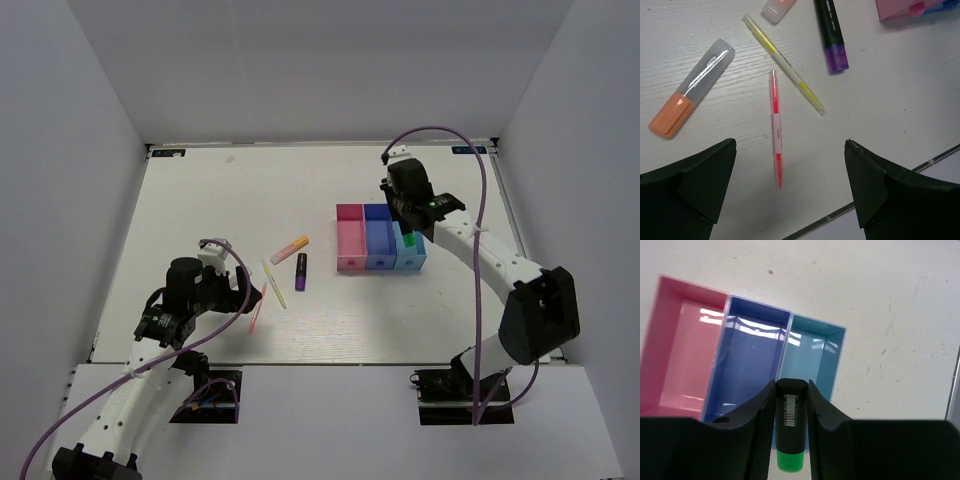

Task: Sort the stationery into containers
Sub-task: Place the pen in the storage box, then pick up the pen from the center of the board.

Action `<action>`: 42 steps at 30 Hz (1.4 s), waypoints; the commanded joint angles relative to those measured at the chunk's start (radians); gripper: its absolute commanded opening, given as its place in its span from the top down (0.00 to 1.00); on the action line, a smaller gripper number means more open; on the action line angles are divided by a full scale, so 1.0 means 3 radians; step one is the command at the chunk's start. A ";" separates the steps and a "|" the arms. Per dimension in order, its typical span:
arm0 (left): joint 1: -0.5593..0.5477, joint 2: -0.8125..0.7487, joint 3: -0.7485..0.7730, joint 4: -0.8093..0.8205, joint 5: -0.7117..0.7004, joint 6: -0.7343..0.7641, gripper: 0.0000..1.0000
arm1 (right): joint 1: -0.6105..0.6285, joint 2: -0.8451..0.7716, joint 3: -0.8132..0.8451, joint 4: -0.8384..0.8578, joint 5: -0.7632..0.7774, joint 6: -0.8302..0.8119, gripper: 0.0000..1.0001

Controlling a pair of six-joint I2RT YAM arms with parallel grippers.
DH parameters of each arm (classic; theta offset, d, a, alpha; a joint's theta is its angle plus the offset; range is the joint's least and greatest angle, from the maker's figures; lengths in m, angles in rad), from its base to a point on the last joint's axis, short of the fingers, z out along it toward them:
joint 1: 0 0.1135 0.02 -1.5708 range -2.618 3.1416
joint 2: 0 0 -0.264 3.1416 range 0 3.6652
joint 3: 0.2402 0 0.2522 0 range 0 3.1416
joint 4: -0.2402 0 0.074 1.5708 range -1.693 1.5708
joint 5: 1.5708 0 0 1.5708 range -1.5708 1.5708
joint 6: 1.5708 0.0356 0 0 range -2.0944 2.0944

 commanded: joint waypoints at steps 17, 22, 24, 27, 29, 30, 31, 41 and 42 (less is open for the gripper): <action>-0.0073 0.1065 0.0402 0.0454 -0.0155 -0.0032 0.19 | -0.0464 0.0700 0.0440 0.0011 -0.0172 0.0191 0.56; -0.0605 0.1694 0.0897 0.0403 -0.0508 0.0096 0.38 | -0.0521 0.0674 0.0430 -0.0066 -0.0295 0.0247 0.53; -0.0951 0.1889 0.1051 0.0373 -0.0788 0.0076 0.34 | -0.0546 0.0639 0.0430 -0.0122 -0.0361 0.0318 0.53; -0.1300 0.2251 0.1235 0.0429 -0.1059 -0.0011 0.26 | -0.0592 0.0506 0.0404 -0.0311 -0.0656 0.0370 0.68; -0.1459 0.2380 0.1353 0.0434 -0.1248 -0.0067 0.22 | -0.0618 0.0358 0.0404 -0.0419 -0.0791 0.0309 0.90; -0.1505 0.2583 0.1379 0.0434 -0.1305 -0.0123 0.22 | -0.0623 0.0312 0.0399 -0.0581 -0.0969 0.0298 1.00; -0.1617 0.2631 0.1425 0.0459 -0.1427 -0.0179 0.20 | -0.0658 0.0215 0.0389 -0.0638 -0.1062 0.0293 1.00; -0.1889 0.3521 0.1921 0.0403 -0.1925 -0.0532 0.18 | -0.0929 -0.0332 -0.0234 -0.0752 -0.1921 0.0452 1.00; -0.1889 0.3556 0.1967 0.0424 -0.1930 -0.0548 0.18 | -0.0945 -0.0378 -0.0265 -0.0726 -0.1937 0.0452 1.00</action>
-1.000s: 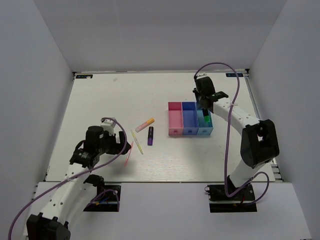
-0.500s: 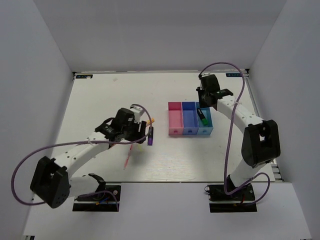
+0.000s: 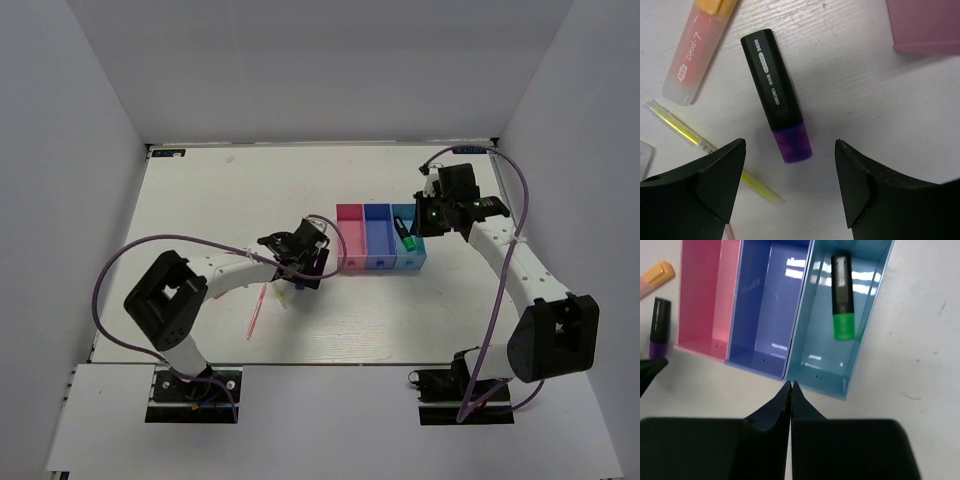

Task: Sort the stationery into containers
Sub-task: Pick up the pen from the center of the board, then place the pen in the storage box.

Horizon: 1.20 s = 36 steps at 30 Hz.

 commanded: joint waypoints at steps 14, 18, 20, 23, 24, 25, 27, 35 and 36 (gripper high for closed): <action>0.0008 0.0463 0.0158 0.0154 -0.0286 -0.0513 0.45 | -0.0373 -0.0395 -0.0469 0.0136 -0.0652 0.0118 0.99; 0.0013 0.0325 0.0035 0.0180 -0.0220 -0.0559 0.68 | -0.0445 -0.0446 -0.0500 0.0141 -0.0764 0.0128 0.95; -0.0007 0.0254 -0.0001 0.0160 -0.0204 -0.0574 0.75 | -0.0470 -0.0462 -0.0505 0.0136 -0.0831 0.0102 0.46; -0.0063 -0.0017 -0.0006 0.0104 -0.0260 -0.0554 0.86 | -0.0526 -0.0508 -0.0536 0.0141 -0.0963 0.0021 0.14; -0.0079 -0.0205 0.0014 0.0043 -0.0296 -0.0539 0.89 | -0.0537 -0.0523 -0.0546 0.0151 -0.1040 0.0000 0.14; -0.0155 -0.0273 0.0085 0.0022 -0.0337 -0.0524 0.93 | -0.0557 -0.0569 -0.0577 0.0161 -0.1071 -0.0025 0.30; -0.0201 -0.0466 0.0177 -0.0110 -0.0393 -0.0488 0.94 | -0.0578 -0.0595 -0.0607 0.0217 -0.1097 -0.0036 0.56; -0.0431 -0.0146 0.1062 -0.0050 -0.0098 -0.0477 0.95 | -0.0690 -0.0718 -0.0659 0.0274 -0.0509 -0.0082 0.25; -0.0432 -0.0055 0.1361 -0.0024 0.0009 -0.0503 0.95 | -0.0695 -0.0723 -0.0654 0.0279 -0.0479 -0.0087 0.28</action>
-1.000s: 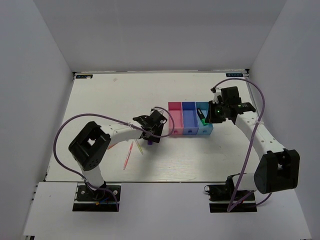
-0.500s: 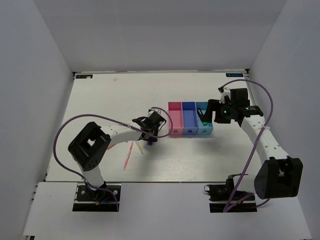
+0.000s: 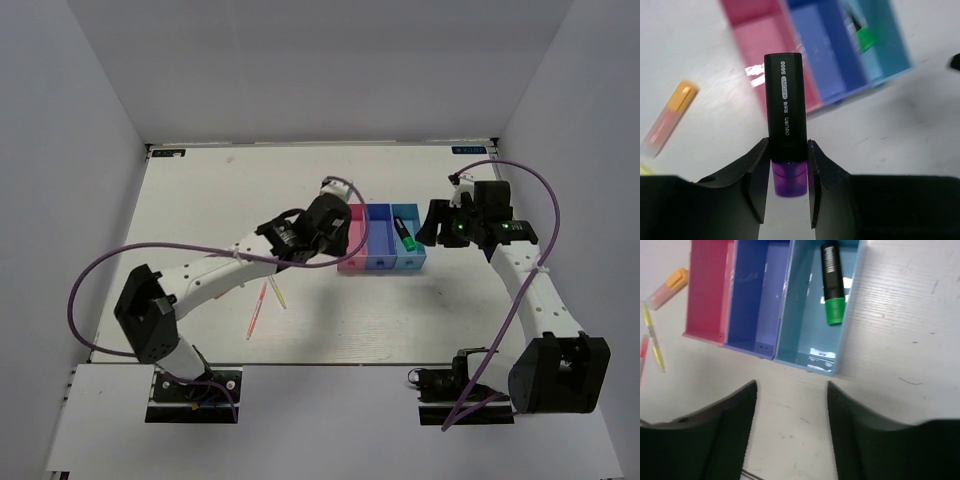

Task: Sort the stationery into containers
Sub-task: Place the pen in the storage box.

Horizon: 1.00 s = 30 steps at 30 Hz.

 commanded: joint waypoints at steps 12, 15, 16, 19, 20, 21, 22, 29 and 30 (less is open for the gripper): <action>0.0003 0.1882 0.2082 0.0499 0.0785 -0.0724 0.95 | -0.0361 -0.0309 -0.0225 0.0325 0.0588 -0.0014 1.00; 0.0019 0.2021 0.2113 0.0596 0.0826 -0.0963 0.92 | -0.0437 -0.0330 -0.0225 0.0304 0.0588 -0.0014 0.98; 0.0019 0.2051 0.2103 0.0632 0.0826 -0.0995 0.90 | -0.0448 -0.0335 -0.0230 0.0324 0.0573 -0.0004 0.98; 0.0024 0.2128 0.2047 0.0729 0.0851 -0.1117 0.79 | -0.0509 -0.0340 -0.0225 0.0319 0.0511 0.0011 0.95; 0.0019 0.2138 0.2057 0.0724 0.0857 -0.1138 0.73 | -0.0525 -0.0330 -0.0230 0.0319 0.0491 0.0006 0.95; 0.0014 0.2159 0.2057 0.0724 0.0862 -0.1169 0.67 | -0.0530 -0.0330 -0.0225 0.0309 0.0481 0.0006 0.94; 0.0019 0.2200 0.2057 0.0740 0.0877 -0.1189 0.60 | -0.0560 -0.0330 -0.0230 0.0314 0.0445 0.0016 0.92; 0.0029 0.2210 0.2037 0.0684 0.0898 -0.1251 0.40 | -0.0653 -0.0335 -0.0255 0.0309 0.0276 0.0021 0.86; 0.0019 0.2200 0.2011 0.0683 0.0893 -0.1256 0.40 | -0.0663 -0.0335 -0.0256 0.0304 0.0266 0.0026 0.86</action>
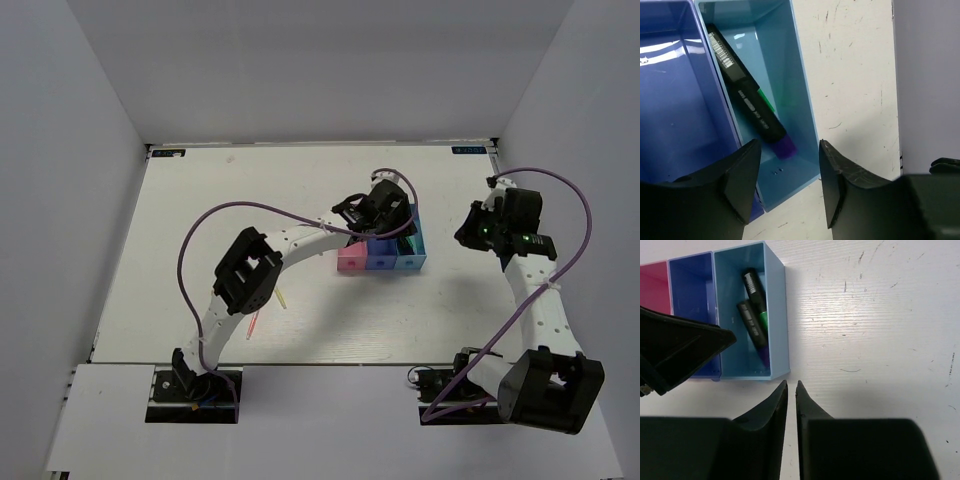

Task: Sort the stationery into containers
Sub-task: Place the pen in the storage box, then pick up the pen from the center of the board.

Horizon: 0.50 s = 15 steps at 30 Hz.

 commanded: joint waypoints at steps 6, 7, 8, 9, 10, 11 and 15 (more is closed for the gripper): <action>0.0019 -0.0288 -0.0061 0.0055 -0.0002 0.0107 0.70 | -0.0086 -0.0064 -0.0064 0.0092 -0.0347 -0.0062 0.83; 0.0024 -0.0395 -0.0127 0.0040 -0.0017 0.0149 0.78 | -0.0091 -0.0069 -0.0079 0.0092 -0.0448 -0.0093 0.86; 0.0019 -0.0543 -0.0208 0.0035 -0.0078 0.0200 0.86 | -0.0111 -0.0074 -0.0104 0.0112 -0.0571 -0.0154 0.90; 0.0024 -0.0706 -0.0260 -0.0026 -0.0094 0.0433 0.95 | -0.0111 -0.0105 -0.0135 0.0122 -0.0699 -0.0221 0.94; 0.0024 -0.0799 -0.0453 -0.0067 -0.0119 0.0527 0.97 | -0.0117 -0.0115 -0.0161 0.0137 -0.0771 -0.0267 0.93; 0.0034 -0.1078 -0.0526 -0.0108 -0.0195 0.0619 0.97 | -0.0122 -0.0131 -0.0171 0.0133 -0.0944 -0.0409 0.83; 0.0360 -0.1580 -0.1118 -0.0608 -0.0151 0.1517 0.44 | -0.0117 -0.0105 -0.0181 0.0072 -0.1394 -0.0737 0.12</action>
